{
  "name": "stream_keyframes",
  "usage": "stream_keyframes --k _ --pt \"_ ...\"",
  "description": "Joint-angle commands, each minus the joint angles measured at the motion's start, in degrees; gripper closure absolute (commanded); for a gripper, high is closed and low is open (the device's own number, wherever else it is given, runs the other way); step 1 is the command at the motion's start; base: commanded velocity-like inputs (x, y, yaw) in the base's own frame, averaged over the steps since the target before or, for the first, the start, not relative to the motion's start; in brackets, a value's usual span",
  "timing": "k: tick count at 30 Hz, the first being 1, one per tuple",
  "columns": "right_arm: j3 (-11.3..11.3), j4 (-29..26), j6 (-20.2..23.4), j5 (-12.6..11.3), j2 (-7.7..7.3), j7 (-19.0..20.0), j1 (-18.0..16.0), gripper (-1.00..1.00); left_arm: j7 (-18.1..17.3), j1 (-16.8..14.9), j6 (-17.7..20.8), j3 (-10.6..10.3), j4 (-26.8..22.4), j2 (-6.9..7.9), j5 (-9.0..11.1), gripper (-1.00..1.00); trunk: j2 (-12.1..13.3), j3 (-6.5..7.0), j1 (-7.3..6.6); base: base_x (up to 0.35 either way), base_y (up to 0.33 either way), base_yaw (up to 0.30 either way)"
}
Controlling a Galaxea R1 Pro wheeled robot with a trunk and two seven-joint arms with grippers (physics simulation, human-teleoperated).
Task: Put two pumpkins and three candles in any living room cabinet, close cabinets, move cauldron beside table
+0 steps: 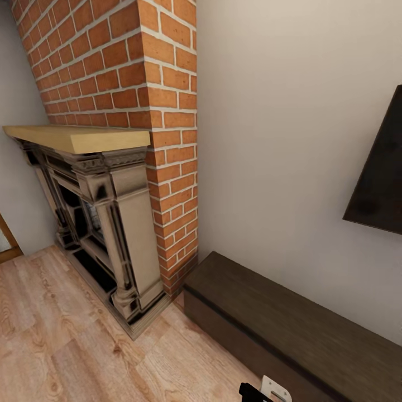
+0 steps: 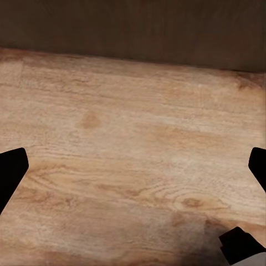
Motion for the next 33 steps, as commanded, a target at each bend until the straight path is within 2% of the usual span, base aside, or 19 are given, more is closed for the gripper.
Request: stream_keyframes --k 1,8,22,26,33 --pt "0.5 0.0 -0.3 -0.6 -0.01 -0.2 0.0 -1.0 0.3 0.0 -0.1 -0.4 -0.1 -0.06 0.4 -1.0 0.0 -0.06 0.0 0.0 0.0 0.0" --pt "0.5 0.0 -0.2 -0.6 -0.01 -0.2 0.0 -1.0 0.2 0.0 -0.1 -0.6 -0.2 -0.91 0.0 -1.0 0.0 -0.06 0.0 0.032 0.0 0.0" --pt "0.5 -0.1 -0.2 -0.6 -0.01 -0.2 0.0 -1.0 0.0 0.0 0.0 -0.8 -0.2 -0.83 -0.3 -1.0 0.0 -0.06 0.0 0.298 0.006 0.0" --pt "0.5 0.0 -0.2 -0.6 -0.01 -0.2 0.0 -1.0 0.0 0.0 -0.1 -0.8 -0.1 -0.75 -0.3 -1.0 0.0 -0.06 0.0 0.093 0.209 -0.069" --pt "0.5 0.0 -0.2 -0.6 -0.01 -0.2 0.0 -1.0 0.0 0.0 -0.2 -0.8 -0.1 -0.49 -0.2 -1.0 0.0 -0.06 0.0 -0.073 0.288 -0.251"
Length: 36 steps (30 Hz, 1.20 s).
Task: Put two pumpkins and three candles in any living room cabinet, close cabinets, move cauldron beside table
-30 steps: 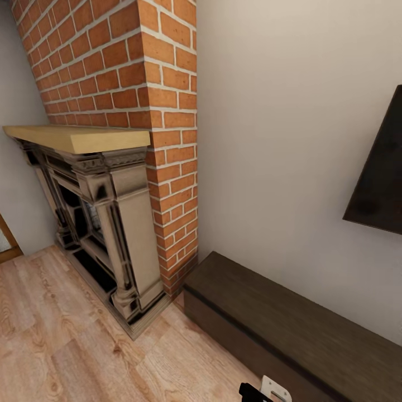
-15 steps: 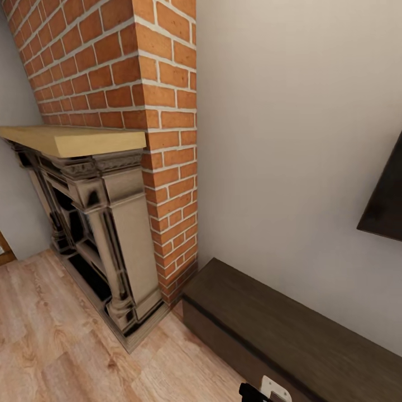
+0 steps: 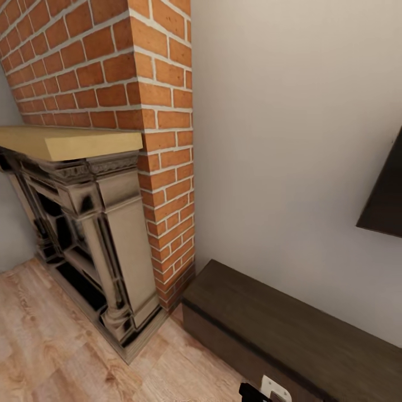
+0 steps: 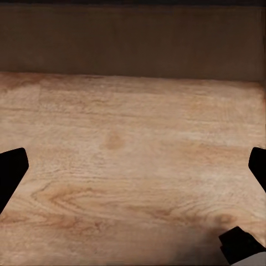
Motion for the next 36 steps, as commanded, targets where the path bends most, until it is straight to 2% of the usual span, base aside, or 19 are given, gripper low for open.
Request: stream_keyframes --k 1,8,36 --pt "0.5 0.0 -0.3 -0.6 0.0 -0.3 -0.1 -1.0 0.2 0.0 -0.1 -0.5 -0.1 0.02 0.3 -1.0 0.0 -0.06 -0.01 -0.131 0.299 -0.276" --pt "0.5 0.1 -0.3 -0.6 0.0 -0.3 -0.1 -1.0 0.2 0.0 -0.1 -0.5 -0.1 0.03 0.3 -1.0 0.0 -0.06 -0.01 -0.113 0.208 -0.279" --pt "0.5 0.1 -0.4 -0.6 -0.02 -0.2 -0.1 -1.0 0.2 0.1 -0.2 -0.7 -0.1 -0.07 0.2 -1.0 0.0 -0.06 -0.01 -0.033 0.017 -0.28"
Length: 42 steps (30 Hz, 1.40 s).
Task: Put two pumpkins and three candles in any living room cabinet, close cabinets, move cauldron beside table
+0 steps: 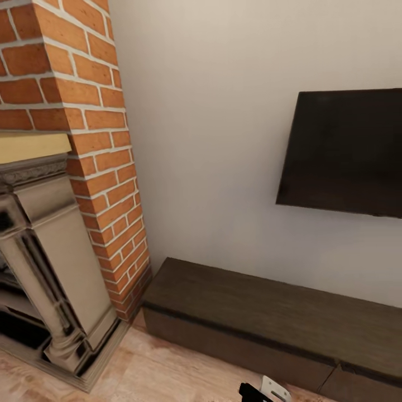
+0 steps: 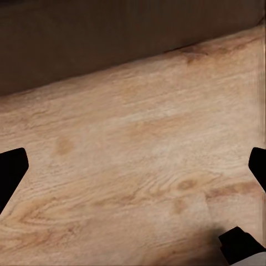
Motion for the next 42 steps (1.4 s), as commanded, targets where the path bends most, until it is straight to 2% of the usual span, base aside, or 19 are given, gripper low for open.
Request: stream_keyframes --k 1,24,42 --pt "0.5 0.0 -0.3 -0.6 0.0 -0.2 -0.1 -1.0 0.3 0.0 -0.1 -0.5 -0.1 -0.02 0.3 -1.0 0.0 -0.06 0.0 -0.007 0.008 -0.28" --pt "0.5 0.0 -0.3 -0.6 -0.04 0.5 -0.1 -1.0 0.3 0.1 -0.1 -0.5 -0.1 0.14 0.3 -1.0 0.0 0.41 0.0 -0.023 0.001 -0.28" --pt "0.5 0.0 -0.3 -0.6 0.0 0.5 -0.1 -1.0 0.3 0.1 -0.2 -0.5 -0.1 0.12 0.2 -1.0 0.0 0.83 0.0 0.0 0.077 -0.278"
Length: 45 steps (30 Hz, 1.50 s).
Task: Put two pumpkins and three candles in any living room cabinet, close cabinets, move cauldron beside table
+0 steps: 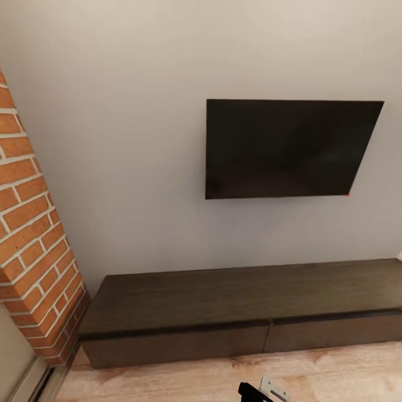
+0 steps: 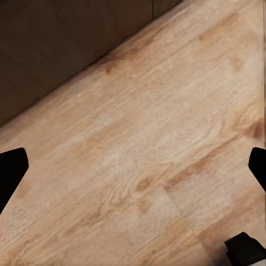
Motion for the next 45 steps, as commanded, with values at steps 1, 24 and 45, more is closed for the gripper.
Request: stream_keyframes --k 1,24,45 --pt "0.5 0.0 -0.3 -0.6 0.0 -0.2 -0.1 -1.0 0.3 0.0 0.0 -0.5 -0.1 0.0 0.3 -1.0 0.0 -0.05 0.0 0.0 -0.012 -0.156" --pt "0.5 0.0 -0.3 -0.6 0.0 -0.2 -0.1 -1.0 0.3 0.0 -0.2 -0.5 -0.1 -0.36 0.2 -1.0 0.0 -0.03 0.0 0.004 -0.042 0.049" --pt "0.5 0.0 0.0 -0.6 -0.06 -0.2 -0.1 -1.0 0.4 -0.1 -0.3 -0.6 -0.3 -0.42 0.0 -1.0 -4.4 -2.01 2.41 -0.004 0.0 0.0"
